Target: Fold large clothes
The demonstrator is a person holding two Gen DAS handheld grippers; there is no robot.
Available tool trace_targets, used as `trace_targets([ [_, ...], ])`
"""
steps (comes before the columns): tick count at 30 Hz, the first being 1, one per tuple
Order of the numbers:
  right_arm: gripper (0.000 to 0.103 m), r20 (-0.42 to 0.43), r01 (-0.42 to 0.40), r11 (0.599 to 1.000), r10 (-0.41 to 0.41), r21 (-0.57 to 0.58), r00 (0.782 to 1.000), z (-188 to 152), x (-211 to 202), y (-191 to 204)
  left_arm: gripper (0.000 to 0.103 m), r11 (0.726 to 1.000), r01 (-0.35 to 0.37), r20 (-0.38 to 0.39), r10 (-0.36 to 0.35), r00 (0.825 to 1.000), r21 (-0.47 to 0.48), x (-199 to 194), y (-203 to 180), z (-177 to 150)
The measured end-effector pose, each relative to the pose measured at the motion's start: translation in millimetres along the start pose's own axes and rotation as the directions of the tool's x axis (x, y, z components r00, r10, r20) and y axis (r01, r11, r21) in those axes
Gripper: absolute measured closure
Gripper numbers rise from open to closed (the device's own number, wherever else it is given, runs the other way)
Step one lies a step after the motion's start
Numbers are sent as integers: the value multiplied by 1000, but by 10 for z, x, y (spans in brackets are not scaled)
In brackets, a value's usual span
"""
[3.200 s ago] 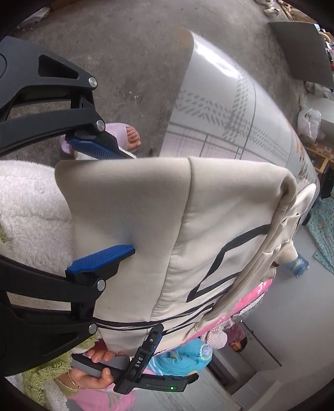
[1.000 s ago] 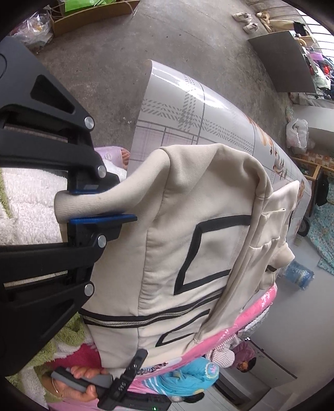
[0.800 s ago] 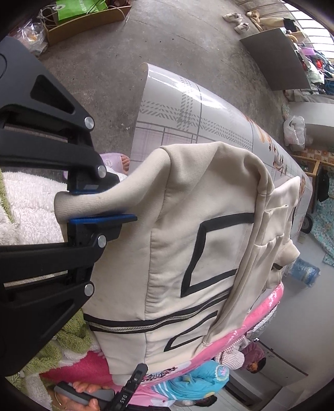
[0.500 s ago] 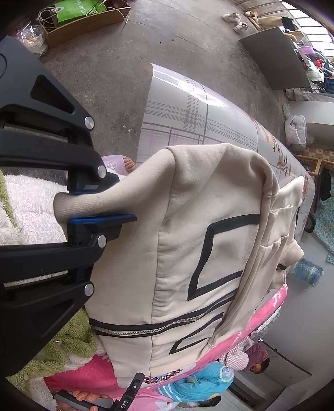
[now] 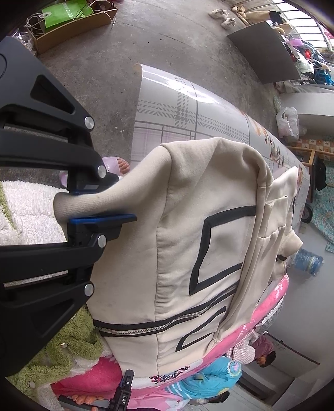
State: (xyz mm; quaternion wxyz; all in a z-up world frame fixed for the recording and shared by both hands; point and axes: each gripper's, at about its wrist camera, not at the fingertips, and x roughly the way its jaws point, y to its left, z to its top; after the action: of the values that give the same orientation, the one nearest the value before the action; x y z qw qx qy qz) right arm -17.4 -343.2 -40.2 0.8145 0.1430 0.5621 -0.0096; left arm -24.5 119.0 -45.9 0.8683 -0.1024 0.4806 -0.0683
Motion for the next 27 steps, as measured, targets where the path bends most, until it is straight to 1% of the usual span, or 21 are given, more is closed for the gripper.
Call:
trace_targets([
  [2,55,-13,2,1000,-2,-4,1000,-22,54,2,92,1000,-3,0,3,1000,5,7,0,-13],
  [3,62,-25,2,1000,-2,-9,1000,-39,87,5,92,1000,-5,2,5,1000,10,3,-5,-20],
  [4,73,-33,-3,1000,3,-12,999,-50,98,30,92,1000,-8,7,8,1000,15,-6,-10,-22],
  [5,78,-40,-11,1000,10,-19,999,-63,104,45,93,1000,-10,15,10,1000,19,-18,-14,-22],
  [7,94,-35,5,997,-7,-71,999,-88,63,136,96,1000,-2,51,1,999,22,-63,-20,-34],
  [9,96,-6,55,986,-57,-157,998,-104,-18,300,97,1000,7,81,-9,997,24,-110,-33,-42],
  [11,97,31,72,978,-67,-197,997,-92,-149,405,98,999,19,110,-22,994,30,-189,-67,-37],
  [14,97,133,45,981,-20,-190,991,-11,-477,486,98,998,48,153,-54,987,43,-332,-118,25],
  [17,97,212,4,981,38,-194,976,135,-688,545,98,997,72,185,-78,980,39,-401,-134,153],
  [22,97,278,-24,981,79,-195,957,381,-722,580,98,994,110,189,-106,976,-14,-324,-77,443],
  [24,97,315,-28,981,89,-191,945,498,-716,593,98,990,138,207,-130,970,-28,-297,-56,532],
  [27,97,364,-63,985,119,-164,924,632,-705,581,98,987,148,230,-132,964,-58,-208,-14,666],
])
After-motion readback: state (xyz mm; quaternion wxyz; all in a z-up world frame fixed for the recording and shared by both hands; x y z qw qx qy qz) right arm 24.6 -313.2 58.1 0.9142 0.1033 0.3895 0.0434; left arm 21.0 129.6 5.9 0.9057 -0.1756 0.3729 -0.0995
